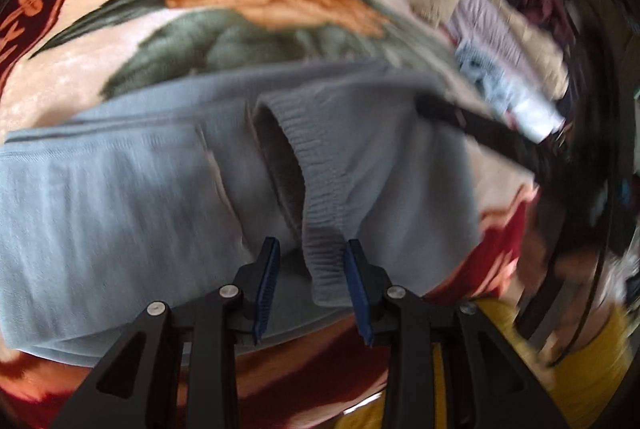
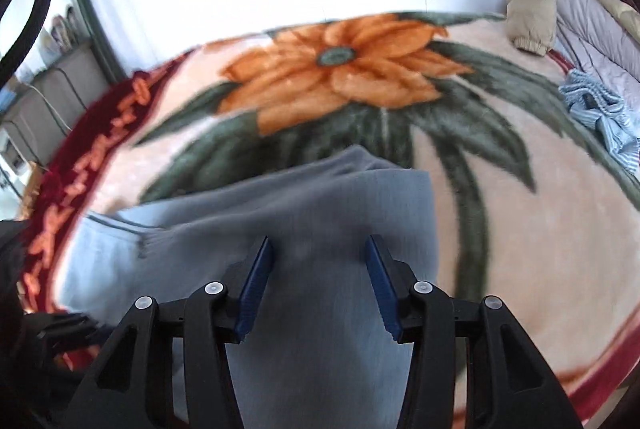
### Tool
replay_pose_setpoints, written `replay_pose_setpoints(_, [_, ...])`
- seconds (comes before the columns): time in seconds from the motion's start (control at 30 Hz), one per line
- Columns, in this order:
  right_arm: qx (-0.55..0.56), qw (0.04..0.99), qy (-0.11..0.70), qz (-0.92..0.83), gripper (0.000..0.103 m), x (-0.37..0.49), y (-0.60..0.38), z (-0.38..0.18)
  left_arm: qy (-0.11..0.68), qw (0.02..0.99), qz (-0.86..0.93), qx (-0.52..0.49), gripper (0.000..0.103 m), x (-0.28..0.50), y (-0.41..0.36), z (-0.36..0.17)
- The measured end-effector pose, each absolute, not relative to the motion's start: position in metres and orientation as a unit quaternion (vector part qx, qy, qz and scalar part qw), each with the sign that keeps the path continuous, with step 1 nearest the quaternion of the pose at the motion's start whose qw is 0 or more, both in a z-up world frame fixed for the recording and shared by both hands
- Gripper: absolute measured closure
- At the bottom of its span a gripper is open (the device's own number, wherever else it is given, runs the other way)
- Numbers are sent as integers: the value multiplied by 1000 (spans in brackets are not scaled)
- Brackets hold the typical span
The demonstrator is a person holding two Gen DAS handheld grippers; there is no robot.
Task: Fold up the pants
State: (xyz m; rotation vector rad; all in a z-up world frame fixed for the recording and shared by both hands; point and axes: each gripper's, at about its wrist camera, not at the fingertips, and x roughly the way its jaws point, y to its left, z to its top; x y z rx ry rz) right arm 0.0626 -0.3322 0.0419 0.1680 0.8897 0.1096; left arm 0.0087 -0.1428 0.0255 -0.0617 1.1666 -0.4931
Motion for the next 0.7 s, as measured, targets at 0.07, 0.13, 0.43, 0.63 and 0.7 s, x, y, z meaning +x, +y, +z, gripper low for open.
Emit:
replay_pose_setpoints(0.07, [60, 891, 447, 45, 54, 70, -328, 28, 545, 808, -225, -13, 67, 7, -145, 20])
replay_pose_setpoints(0.13, [34, 894, 445, 43, 54, 72, -323, 19, 547, 806, -225, -12, 66, 7, -143, 17])
replay_pose_setpoints(0.43, [83, 901, 423, 39, 52, 48, -342, 49, 518, 825, -227, 5, 66, -2, -128, 40])
replay_pose_setpoints(0.63, [116, 901, 417, 15, 38, 14, -375, 50, 483, 858, -173, 32, 66, -8, -89, 65])
replay_pose_setpoints(0.7, [151, 888, 434, 21, 38, 9, -389, 39, 477, 866, -144, 40, 66, -7, -73, 69])
